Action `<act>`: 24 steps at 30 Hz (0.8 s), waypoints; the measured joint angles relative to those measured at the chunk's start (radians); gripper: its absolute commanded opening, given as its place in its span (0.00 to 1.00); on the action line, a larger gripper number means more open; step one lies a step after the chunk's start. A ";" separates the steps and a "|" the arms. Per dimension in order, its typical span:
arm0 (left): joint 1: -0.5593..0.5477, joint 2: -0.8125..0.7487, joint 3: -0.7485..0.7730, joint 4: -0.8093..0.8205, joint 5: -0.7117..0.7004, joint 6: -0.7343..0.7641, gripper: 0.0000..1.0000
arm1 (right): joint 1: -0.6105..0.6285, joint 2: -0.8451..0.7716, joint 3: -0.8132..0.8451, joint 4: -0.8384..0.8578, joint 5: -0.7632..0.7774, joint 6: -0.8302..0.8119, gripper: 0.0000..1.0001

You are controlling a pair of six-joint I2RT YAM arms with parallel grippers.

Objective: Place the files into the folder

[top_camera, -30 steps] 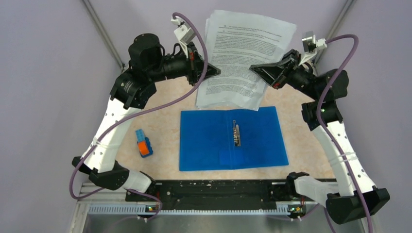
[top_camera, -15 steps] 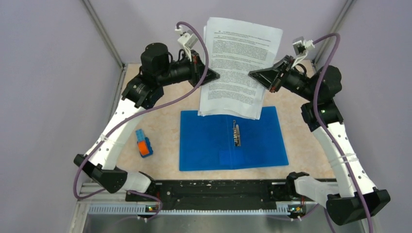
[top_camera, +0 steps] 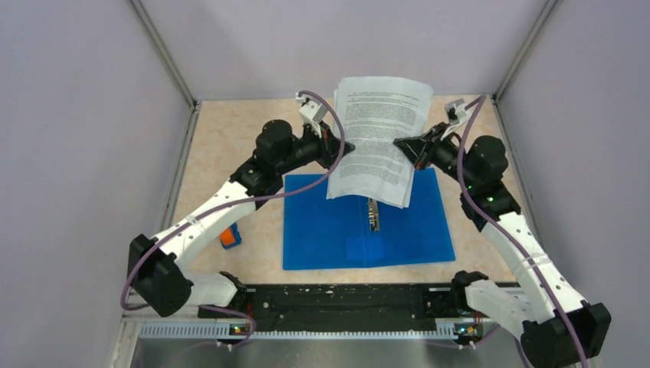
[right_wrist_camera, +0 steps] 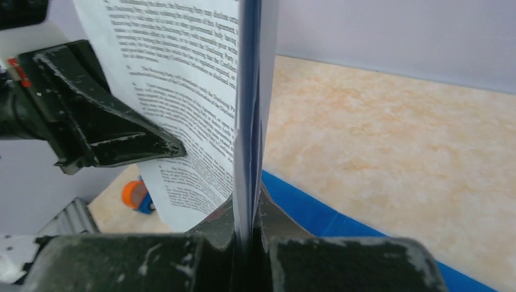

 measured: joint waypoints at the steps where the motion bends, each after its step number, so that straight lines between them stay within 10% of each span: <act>1: 0.000 0.010 -0.021 0.034 -0.014 0.015 0.00 | 0.003 0.004 -0.034 0.045 0.021 -0.006 0.00; 24: 0.185 0.663 0.066 0.847 0.007 0.245 0.00 | -0.080 0.756 0.052 0.875 -0.021 -0.134 0.00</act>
